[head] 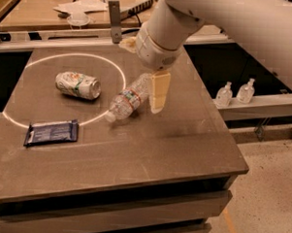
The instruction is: Knock water bottle over
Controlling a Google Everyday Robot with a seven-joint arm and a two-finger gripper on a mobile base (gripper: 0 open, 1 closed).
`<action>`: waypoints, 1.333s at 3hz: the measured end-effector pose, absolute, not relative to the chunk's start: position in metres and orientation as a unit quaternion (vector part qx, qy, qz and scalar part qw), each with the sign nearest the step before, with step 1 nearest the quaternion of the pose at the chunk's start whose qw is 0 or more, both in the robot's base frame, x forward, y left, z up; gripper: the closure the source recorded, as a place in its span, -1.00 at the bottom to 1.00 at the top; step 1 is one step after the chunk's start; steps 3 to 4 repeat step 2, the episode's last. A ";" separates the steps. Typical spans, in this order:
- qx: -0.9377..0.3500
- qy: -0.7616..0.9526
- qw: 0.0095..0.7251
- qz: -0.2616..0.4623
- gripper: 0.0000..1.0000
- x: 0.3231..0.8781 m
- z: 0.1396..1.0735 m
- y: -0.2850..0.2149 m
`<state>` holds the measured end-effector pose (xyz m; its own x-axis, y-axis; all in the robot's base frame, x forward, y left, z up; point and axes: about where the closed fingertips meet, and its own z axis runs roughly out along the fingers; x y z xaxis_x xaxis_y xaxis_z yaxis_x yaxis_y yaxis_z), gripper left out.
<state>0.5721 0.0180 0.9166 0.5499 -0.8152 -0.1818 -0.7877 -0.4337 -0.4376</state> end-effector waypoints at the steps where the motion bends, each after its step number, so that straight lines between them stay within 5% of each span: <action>1: -0.762 0.569 0.308 -0.009 -1.00 0.561 0.913 -0.030; 4: -0.718 0.599 0.352 -0.032 -1.00 0.573 0.926 -0.062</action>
Offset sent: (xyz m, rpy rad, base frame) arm -0.0112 -0.0453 -0.0036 0.1672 0.0141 -0.2180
